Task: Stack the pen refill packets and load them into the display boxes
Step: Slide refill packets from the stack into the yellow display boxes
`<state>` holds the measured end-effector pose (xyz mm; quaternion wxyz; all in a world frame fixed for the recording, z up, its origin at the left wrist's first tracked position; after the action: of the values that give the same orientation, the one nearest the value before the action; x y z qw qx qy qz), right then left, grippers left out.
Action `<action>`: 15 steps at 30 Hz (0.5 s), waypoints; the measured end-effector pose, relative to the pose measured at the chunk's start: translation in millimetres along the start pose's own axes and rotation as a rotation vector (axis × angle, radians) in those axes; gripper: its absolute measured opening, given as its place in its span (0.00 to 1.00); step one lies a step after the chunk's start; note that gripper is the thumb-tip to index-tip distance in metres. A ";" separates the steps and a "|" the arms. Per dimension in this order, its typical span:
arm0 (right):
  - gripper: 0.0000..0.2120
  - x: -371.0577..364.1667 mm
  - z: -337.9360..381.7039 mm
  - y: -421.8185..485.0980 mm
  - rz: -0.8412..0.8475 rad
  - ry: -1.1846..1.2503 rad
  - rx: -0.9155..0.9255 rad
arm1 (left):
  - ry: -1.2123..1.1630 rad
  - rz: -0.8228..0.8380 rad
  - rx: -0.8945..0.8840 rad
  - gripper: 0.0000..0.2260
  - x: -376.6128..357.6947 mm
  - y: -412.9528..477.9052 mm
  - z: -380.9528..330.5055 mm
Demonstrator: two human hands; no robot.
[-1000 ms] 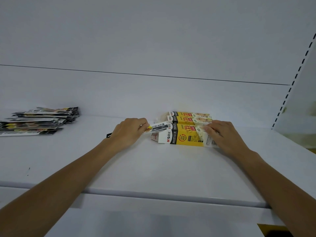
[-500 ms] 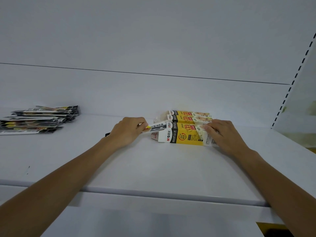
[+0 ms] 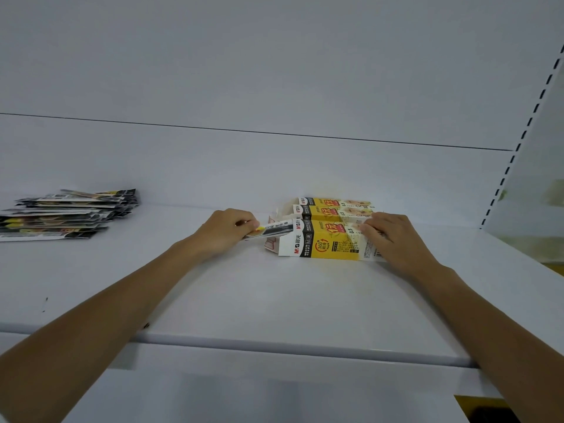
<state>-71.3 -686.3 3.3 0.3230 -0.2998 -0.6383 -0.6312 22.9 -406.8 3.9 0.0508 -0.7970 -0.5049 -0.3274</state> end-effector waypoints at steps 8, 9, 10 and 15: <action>0.20 -3.4 -3.7 0.9 0.021 0.123 -0.065 | -0.051 0.102 0.058 0.11 -7.8 -1.5 0.3; 0.20 -2.9 -3.0 1.4 0.024 0.135 -0.080 | -0.036 0.113 0.050 0.11 -9.6 -1.6 -1.1; 0.21 -2.8 -2.4 1.6 0.029 0.145 -0.094 | -0.018 0.111 0.032 0.11 -11.3 -0.6 -3.9; 0.21 -2.1 -0.4 0.0 0.043 0.142 -0.110 | 0.039 0.049 -0.036 0.09 -14.7 4.8 -17.4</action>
<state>-70.0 -686.6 1.7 0.3640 -0.2851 -0.5715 -0.6780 14.7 -427.7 10.3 0.0544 -0.8035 -0.4781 -0.3504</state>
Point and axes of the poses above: each hand's wrist, its own y-axis towards the middle knuckle, its own x-axis out of the back of the hand, z = x × y, the point moved 6 cm from there along y, towards the middle knuckle, and after that the axes turned 15 degrees about -y, right-handed, at the moved point
